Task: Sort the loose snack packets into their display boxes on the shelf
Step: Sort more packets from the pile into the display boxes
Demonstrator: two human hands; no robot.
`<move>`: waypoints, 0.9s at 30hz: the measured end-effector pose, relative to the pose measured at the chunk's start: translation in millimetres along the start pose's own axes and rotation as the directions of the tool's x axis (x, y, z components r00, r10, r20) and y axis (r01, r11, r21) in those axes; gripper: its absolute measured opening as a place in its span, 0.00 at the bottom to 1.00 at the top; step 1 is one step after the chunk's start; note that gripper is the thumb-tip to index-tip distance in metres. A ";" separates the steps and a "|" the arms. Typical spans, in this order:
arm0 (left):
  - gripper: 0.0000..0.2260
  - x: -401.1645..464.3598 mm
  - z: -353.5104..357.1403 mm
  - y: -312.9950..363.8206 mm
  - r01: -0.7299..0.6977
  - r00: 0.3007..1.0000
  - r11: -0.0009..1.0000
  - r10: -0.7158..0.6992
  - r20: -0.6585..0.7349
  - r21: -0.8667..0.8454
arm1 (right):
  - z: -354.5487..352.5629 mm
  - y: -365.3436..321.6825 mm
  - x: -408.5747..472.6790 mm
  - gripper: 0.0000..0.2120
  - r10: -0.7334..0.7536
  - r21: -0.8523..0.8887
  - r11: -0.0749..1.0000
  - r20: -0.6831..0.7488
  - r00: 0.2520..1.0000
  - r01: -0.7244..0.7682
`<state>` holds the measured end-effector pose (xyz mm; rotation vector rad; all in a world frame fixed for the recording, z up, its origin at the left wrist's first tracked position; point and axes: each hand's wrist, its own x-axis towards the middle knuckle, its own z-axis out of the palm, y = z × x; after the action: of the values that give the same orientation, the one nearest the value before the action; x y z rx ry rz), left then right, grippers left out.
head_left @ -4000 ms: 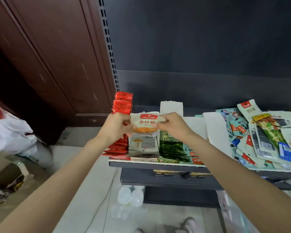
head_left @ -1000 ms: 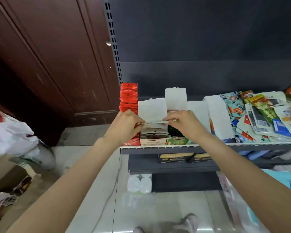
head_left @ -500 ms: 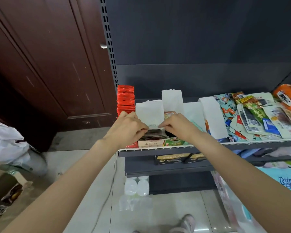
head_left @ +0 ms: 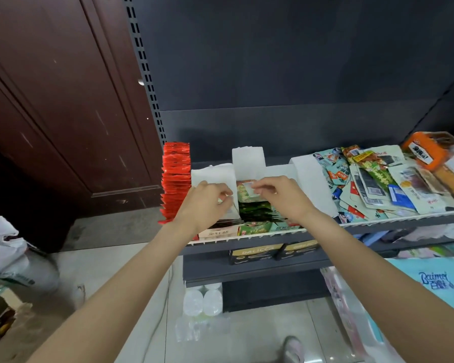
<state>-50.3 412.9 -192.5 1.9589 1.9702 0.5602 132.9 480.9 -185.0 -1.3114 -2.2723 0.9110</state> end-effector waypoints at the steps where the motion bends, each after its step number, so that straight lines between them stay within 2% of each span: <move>1: 0.10 6.2 4.4 12.0 0.014 1.000 0.993 -0.017 -0.021 -0.118 | -9.0 9.6 -1.7 0.12 0.007 0.010 1.000 -0.024 1.000 -0.007; 4: 0.07 30.6 23.4 58.2 0.032 0.997 0.933 -0.054 -0.051 -0.358 | -38.9 48.7 -5.4 0.12 0.061 0.032 0.998 -0.081 0.995 -0.059; 10: 0.07 103.9 90.5 174.8 0.024 0.997 0.865 -0.058 -0.053 -0.501 | -110.1 156.8 -7.0 0.15 0.254 0.001 0.966 -0.208 0.945 -0.259; 15: 0.16 173.5 159.8 242.6 0.118 0.989 0.917 -0.075 0.126 -0.380 | -156.2 252.3 16.7 0.20 0.366 -0.114 0.909 -0.239 0.899 -0.401; 18: 0.23 205.2 202.9 259.2 0.188 0.948 0.950 -0.109 0.300 -0.248 | -179.0 299.5 30.0 0.30 0.422 -0.220 0.865 -0.163 0.892 -0.450; 20: 0.26 217.0 224.4 257.6 0.190 0.915 0.967 -0.113 0.388 -0.168 | -186.0 323.2 37.5 0.35 0.436 -0.359 0.827 -0.078 0.897 -0.433; 23: 0.27 228.8 247.2 250.4 0.203 0.861 0.973 -0.122 0.493 -0.114 | -186.1 343.8 46.6 0.34 0.384 -0.529 0.778 -0.028 0.923 -0.339; 25: 0.26 235.5 256.5 246.8 0.238 0.845 0.967 -0.159 0.510 -0.093 | -179.8 348.0 46.7 0.31 0.267 -0.584 0.779 -0.020 0.963 -0.228; 27: 0.23 243.8 261.4 243.4 0.320 0.861 0.933 -0.214 0.461 -0.164 | -171.0 349.1 44.9 0.30 0.143 -0.530 0.839 -0.003 0.990 -0.123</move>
<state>283.4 669.5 -291.7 1.4709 1.7534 0.2375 431.5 705.6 -301.2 -1.7025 -2.5969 0.3401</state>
